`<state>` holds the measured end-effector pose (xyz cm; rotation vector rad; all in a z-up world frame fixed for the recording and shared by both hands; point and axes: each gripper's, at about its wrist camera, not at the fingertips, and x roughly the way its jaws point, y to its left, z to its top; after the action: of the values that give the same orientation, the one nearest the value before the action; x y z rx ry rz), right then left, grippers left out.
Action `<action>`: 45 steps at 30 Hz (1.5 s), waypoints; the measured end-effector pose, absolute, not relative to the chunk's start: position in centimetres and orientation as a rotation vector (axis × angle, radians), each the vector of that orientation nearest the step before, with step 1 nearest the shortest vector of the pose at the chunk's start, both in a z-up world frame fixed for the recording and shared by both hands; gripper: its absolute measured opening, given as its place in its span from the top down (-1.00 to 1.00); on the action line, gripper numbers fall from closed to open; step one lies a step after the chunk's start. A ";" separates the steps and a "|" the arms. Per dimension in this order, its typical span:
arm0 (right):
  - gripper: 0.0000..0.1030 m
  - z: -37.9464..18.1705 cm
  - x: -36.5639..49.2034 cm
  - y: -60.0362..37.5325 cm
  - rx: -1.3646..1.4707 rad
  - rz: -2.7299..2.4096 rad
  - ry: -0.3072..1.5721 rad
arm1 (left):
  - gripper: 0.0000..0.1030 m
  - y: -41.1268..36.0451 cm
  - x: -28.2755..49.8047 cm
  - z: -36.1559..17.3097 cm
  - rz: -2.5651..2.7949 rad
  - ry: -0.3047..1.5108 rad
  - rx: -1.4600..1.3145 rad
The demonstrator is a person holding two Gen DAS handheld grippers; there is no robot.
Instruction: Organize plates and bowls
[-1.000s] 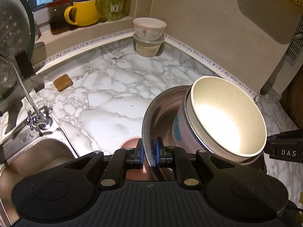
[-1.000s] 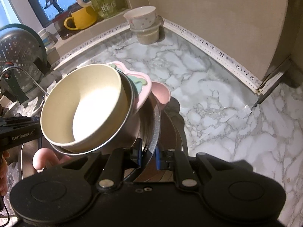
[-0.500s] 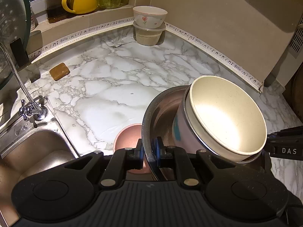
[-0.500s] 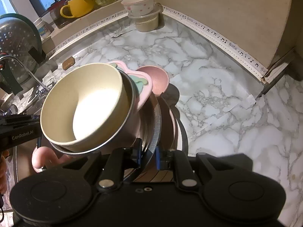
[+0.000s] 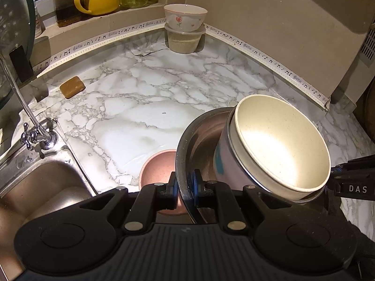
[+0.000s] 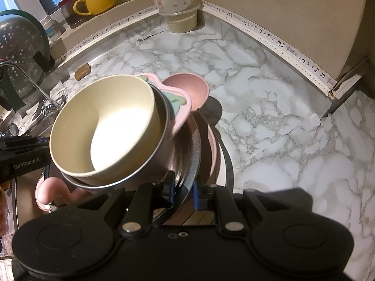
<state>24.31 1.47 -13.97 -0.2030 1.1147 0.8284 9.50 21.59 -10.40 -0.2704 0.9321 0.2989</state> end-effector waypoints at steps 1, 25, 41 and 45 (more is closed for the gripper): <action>0.70 -14.0 24.3 1.4 -0.201 0.827 1.114 | 0.80 21.5 9.5 -10.4 0.298 0.930 -0.264; 0.48 -14.4 24.3 0.7 -0.197 0.781 1.109 | 0.74 20.6 10.0 -11.3 0.266 0.945 -0.222; 0.19 -12.9 23.4 -1.2 -0.187 0.740 1.063 | 0.68 20.4 9.3 -10.5 0.264 0.936 -0.229; 0.13 -12.2 23.0 -1.9 -0.188 0.726 1.038 | 0.66 20.1 8.8 -10.0 0.274 0.916 -0.227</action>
<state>22.96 -1.89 -12.16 -0.1883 1.0380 0.7260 8.79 20.10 -10.00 -0.2270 0.9160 0.2745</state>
